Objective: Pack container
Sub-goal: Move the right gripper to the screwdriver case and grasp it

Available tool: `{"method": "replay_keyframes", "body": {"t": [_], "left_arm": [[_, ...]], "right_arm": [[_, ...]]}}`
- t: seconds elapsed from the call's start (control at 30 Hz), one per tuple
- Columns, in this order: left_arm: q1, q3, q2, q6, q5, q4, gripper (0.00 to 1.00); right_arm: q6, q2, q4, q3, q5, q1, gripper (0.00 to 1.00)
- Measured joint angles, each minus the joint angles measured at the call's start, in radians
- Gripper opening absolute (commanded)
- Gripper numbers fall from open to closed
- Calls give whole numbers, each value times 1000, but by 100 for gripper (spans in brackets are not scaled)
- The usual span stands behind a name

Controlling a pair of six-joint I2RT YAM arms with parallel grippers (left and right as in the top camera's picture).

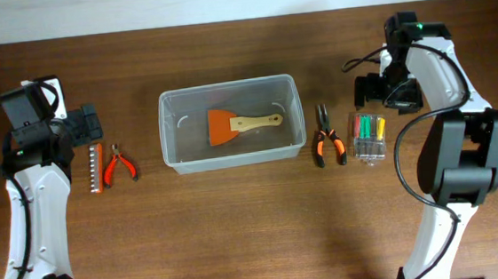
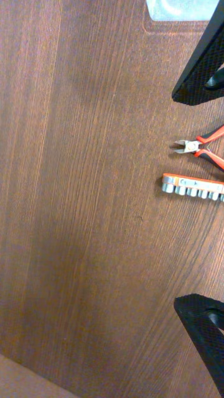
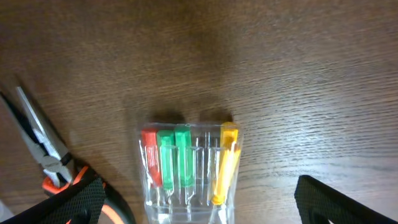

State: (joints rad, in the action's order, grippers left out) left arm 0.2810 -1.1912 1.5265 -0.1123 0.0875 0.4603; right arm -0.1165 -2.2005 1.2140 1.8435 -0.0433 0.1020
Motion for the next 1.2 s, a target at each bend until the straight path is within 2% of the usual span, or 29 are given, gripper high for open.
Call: {"method": "replay_keyframes", "body": {"t": [0.53, 0.77, 1.2], "left_arm": [[0, 0, 0, 0, 0, 0, 99], [0, 0, 0, 0, 0, 0, 99], [0, 0, 0, 0, 0, 0, 99]], "right_arm": [[-5, -39, -80, -150, -33, 0, 99], [-7, -29, -93, -170, -23, 1, 83], [-56, -27, -79, -174, -22, 1, 71]]}}
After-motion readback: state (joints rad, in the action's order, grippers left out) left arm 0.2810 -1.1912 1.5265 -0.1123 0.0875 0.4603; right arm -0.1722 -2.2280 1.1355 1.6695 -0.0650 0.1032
